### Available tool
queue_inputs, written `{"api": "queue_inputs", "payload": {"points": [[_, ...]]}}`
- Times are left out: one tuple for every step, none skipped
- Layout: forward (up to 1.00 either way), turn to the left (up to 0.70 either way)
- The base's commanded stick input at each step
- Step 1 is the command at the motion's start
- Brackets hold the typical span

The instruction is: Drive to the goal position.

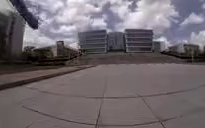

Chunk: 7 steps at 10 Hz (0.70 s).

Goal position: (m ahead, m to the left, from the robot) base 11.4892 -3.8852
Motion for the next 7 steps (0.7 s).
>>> {"api": "queue_inputs", "payload": {"points": [[0.70, 0.00], [0.70, 0.00], [0.70, 0.00], [0.70, 0.00], [0.70, 0.00], [0.70, 0.00], [0.70, 0.00]]}}
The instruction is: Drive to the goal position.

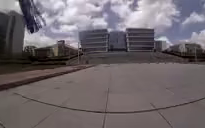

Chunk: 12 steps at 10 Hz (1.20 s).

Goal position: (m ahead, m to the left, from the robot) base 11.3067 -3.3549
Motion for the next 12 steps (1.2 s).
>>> {"api": "queue_inputs", "payload": {"points": [[0.70, -0.01], [0.70, -0.02], [0.70, -0.10], [0.70, -0.34], [0.70, -0.34], [0.70, -0.34], [0.70, -0.34], [0.70, -0.34], [0.70, -0.32], [0.70, -0.12], [0.70, 0.00], [0.70, 0.00]]}}
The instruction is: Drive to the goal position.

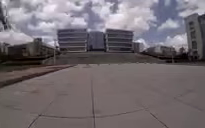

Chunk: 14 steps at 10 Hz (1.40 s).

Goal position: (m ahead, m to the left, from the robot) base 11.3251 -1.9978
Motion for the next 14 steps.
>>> {"api": "queue_inputs", "payload": {"points": [[0.70, 0.00], [0.70, 0.00], [0.70, 0.00], [0.70, 0.00], [0.70, 0.00], [0.70, 0.00], [0.70, 0.00], [0.70, 0.00], [0.70, 0.00], [0.70, 0.00], [0.70, 0.00], [0.70, 0.00], [0.70, 0.00], [0.70, 0.00]]}}
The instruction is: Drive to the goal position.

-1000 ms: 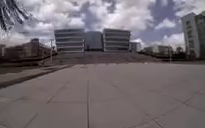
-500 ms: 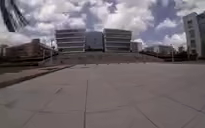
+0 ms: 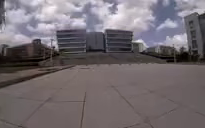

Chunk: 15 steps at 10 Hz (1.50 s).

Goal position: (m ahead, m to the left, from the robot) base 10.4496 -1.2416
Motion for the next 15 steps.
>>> {"api": "queue_inputs", "payload": {"points": [[0.70, 0.00], [0.70, -0.04], [0.70, -0.24], [0.70, -0.33], [0.70, -0.34], [0.70, -0.35], [0.70, -0.25], [0.70, 0.00], [0.70, 0.00], [0.70, 0.00], [0.70, 0.00], [0.70, 0.00], [0.70, 0.00], [0.70, 0.00], [0.70, 0.00]]}}
